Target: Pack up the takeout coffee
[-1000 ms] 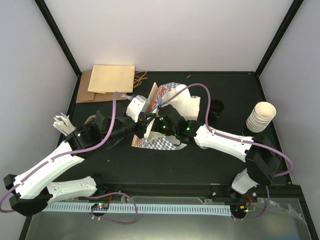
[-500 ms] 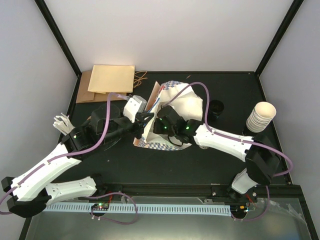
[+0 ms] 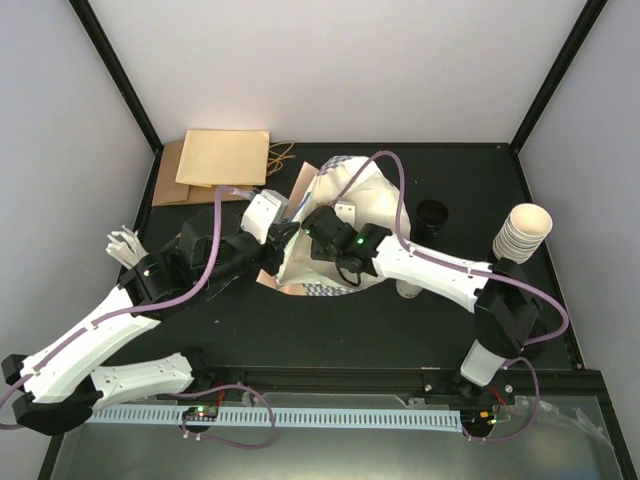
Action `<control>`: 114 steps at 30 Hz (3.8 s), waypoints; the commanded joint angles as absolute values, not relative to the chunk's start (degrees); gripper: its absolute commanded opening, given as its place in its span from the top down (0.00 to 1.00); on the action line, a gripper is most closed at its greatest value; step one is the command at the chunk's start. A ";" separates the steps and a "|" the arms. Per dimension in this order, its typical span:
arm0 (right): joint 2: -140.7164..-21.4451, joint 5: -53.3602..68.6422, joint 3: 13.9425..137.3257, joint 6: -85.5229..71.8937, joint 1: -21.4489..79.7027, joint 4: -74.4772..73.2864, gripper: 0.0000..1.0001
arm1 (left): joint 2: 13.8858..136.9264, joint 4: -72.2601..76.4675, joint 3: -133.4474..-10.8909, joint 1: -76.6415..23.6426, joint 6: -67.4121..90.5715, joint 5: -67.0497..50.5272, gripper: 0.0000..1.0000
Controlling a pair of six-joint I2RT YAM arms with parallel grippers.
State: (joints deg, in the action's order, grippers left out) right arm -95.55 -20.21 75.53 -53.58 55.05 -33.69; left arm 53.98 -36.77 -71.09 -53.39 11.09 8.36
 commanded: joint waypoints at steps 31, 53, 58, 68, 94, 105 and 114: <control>-105.81 -44.06 88.87 -54.74 54.84 -60.23 0.99 | 52.91 -41.74 -77.57 -53.79 8.77 16.39 0.99; -104.50 -35.24 86.17 -39.93 54.84 -49.75 0.99 | 55.49 -44.51 -80.08 -53.79 9.09 16.37 0.97; -100.99 -27.99 82.39 -37.06 54.45 -43.05 0.99 | 56.51 -45.44 -79.85 -53.70 10.83 16.50 0.97; -98.87 -25.53 80.01 -35.21 54.09 -40.19 0.99 | 57.03 -48.07 -77.25 -52.75 17.59 16.88 0.95; -102.73 -9.39 77.55 -25.46 51.94 -41.07 0.99 | 53.73 -49.75 -75.87 -48.43 30.02 2.93 0.07; -104.42 -2.10 76.95 -22.65 51.94 -39.01 0.99 | 51.20 -54.84 -78.17 -40.85 29.06 -0.22 0.05; -100.85 3.79 75.42 -18.88 52.01 -36.67 0.99 | 52.30 -57.53 -76.73 -26.67 19.23 -5.77 0.05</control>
State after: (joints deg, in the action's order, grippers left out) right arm -103.79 0.95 75.29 -21.02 52.25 -38.63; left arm 50.43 -55.29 -76.62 -31.48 25.61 -0.36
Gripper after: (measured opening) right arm 0.013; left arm 0.951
